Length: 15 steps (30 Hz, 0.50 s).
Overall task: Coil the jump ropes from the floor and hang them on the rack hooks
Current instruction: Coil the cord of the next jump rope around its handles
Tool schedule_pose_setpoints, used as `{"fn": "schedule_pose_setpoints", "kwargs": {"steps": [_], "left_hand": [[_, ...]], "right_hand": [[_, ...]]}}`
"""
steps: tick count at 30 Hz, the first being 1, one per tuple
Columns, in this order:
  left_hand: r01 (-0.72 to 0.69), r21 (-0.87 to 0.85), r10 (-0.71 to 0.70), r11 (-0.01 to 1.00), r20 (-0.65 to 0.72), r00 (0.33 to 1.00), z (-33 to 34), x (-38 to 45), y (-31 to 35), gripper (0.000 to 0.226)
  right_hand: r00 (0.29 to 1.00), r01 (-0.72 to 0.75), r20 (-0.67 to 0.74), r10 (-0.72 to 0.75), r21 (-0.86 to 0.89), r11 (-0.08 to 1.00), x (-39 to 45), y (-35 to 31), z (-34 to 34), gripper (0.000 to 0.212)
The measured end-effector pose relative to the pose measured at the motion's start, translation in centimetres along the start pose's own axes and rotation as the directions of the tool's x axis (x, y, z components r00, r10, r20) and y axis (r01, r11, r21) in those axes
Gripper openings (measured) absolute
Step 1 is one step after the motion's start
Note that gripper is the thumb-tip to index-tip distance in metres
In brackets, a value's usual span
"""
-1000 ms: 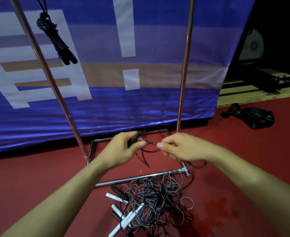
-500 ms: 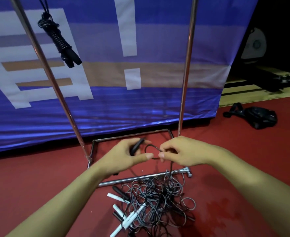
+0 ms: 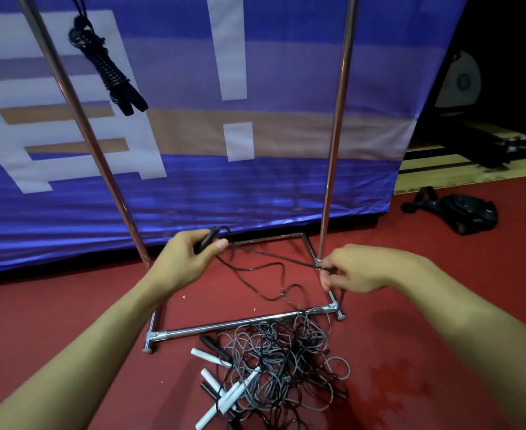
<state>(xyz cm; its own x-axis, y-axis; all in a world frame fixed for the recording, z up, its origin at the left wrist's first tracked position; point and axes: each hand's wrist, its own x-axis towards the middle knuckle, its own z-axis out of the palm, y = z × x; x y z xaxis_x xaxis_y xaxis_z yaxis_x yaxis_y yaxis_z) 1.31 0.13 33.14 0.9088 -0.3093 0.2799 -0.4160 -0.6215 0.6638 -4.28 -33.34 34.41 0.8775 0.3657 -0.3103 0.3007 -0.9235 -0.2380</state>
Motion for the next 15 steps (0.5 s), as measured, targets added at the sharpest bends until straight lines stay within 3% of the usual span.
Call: {"fn": "schedule_pose_setpoints", "kwargs": {"steps": [2, 6, 7, 10, 12, 15], "left_hand": [[0.063, -0.039, -0.064, 0.997, -0.033, 0.997, -0.5, 0.2, -0.2, 0.038], [0.154, 0.062, -0.153, 0.986, -0.020, 0.988, -0.6, -0.4, -0.9, 0.041], [0.174, 0.067, -0.173, 0.982, -0.023, 0.985, -0.6, -0.5, -0.8, 0.040], [0.213, 0.076, -0.213, 0.974, -0.003, 0.977, -0.4, -0.4, -0.8, 0.024], [0.209, -0.064, -0.204, 0.976, 0.068, 0.977, 0.3, -0.7, 0.5, 0.011], [0.191, -0.297, -0.133, 0.935, 0.205, 0.970, 2.0, -1.3, 4.0, 0.020]], "right_hand": [[1.000, 0.006, 0.015, -0.009, 0.195, 0.981, 0.0, 0.3, 0.4, 0.026], [0.953, 0.169, -0.301, 0.039, 0.634, 0.755, -0.3, -0.1, 0.1, 0.015], [0.939, 0.179, -0.338, 0.065, 0.642, 0.745, -0.4, -0.4, 0.0, 0.012], [0.917, 0.147, -0.395, 0.055, 0.464, 0.874, 0.0, -1.1, 0.2, 0.014], [0.908, 0.149, -0.416, 0.052, 0.436, 0.888, 0.3, -2.1, 0.2, 0.018], [0.895, 0.194, -0.445, 0.024, 0.436, 0.879, 0.5, -4.1, -0.1, 0.023]]}}
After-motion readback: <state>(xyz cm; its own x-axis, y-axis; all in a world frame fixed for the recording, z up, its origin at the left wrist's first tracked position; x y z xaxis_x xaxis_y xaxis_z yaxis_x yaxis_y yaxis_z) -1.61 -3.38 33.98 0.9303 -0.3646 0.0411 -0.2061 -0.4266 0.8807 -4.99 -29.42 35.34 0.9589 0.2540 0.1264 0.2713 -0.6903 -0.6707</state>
